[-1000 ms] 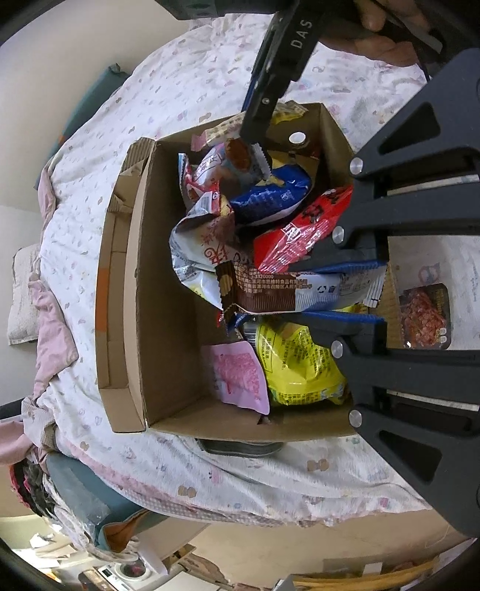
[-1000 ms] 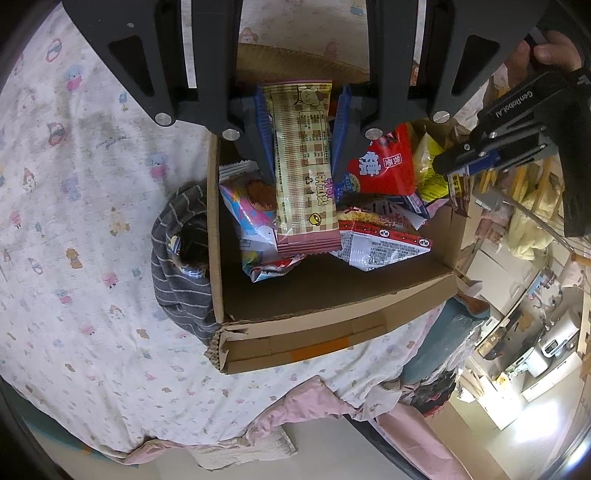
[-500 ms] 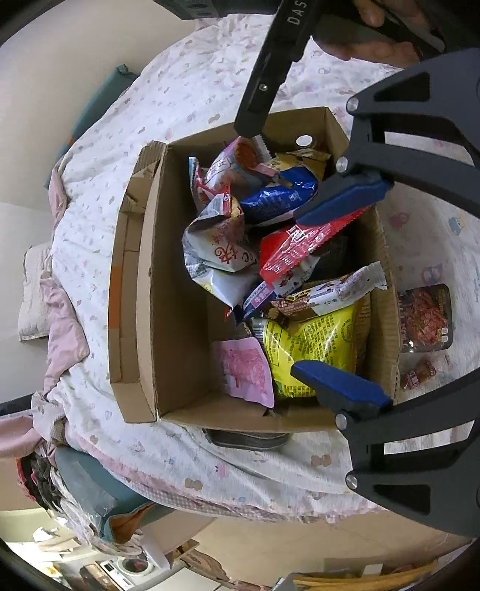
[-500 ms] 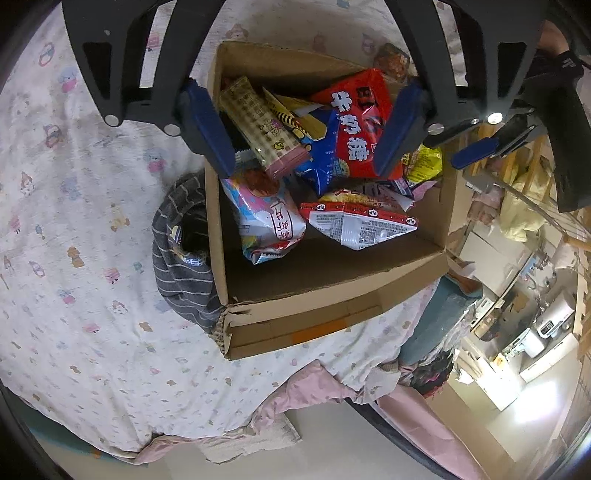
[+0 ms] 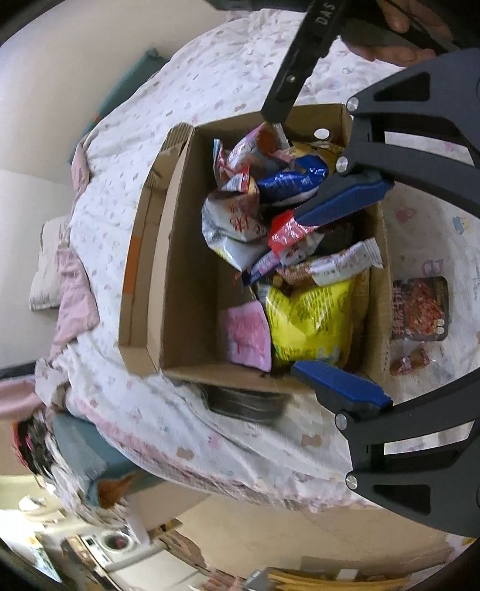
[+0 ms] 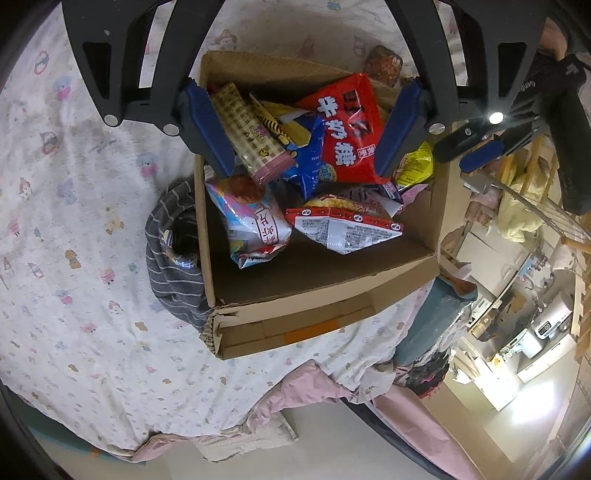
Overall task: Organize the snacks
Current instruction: 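Withdraw both open grippers from the box toward the last snacks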
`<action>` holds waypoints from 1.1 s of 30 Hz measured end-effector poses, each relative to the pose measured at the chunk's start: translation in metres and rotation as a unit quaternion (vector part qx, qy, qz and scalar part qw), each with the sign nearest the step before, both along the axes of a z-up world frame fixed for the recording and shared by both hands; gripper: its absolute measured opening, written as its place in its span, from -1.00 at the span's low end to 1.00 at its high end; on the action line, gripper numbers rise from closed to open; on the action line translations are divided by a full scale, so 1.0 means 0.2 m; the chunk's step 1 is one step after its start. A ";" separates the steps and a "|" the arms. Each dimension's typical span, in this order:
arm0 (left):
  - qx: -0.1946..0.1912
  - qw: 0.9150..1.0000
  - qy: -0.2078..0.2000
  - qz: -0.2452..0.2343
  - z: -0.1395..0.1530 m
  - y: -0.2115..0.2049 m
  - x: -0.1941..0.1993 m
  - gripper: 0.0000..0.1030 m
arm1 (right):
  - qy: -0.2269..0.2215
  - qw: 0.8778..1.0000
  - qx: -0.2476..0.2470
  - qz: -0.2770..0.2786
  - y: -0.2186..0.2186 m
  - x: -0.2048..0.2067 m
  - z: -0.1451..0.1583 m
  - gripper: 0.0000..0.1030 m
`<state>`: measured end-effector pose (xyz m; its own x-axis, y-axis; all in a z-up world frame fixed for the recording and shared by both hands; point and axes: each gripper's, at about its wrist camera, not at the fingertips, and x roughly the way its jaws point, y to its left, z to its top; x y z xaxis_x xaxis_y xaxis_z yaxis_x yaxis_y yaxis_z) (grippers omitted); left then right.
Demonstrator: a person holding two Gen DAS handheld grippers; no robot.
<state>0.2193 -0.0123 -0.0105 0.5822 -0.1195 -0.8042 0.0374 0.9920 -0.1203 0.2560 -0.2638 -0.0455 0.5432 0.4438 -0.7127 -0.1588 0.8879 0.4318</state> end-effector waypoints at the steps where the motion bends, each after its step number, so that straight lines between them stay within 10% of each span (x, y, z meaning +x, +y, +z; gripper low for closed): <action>1: -0.008 1.000 0.002 0.005 0.00 0.02 0.00 0.49 | 0.002 1.000 0.001 -0.001 0.00 -0.01 0.00 0.56; 33: 0.009 0.999 0.013 0.045 -0.04 0.28 -0.34 0.73 | 0.050 0.998 0.012 0.023 0.19 -0.37 -0.11 0.56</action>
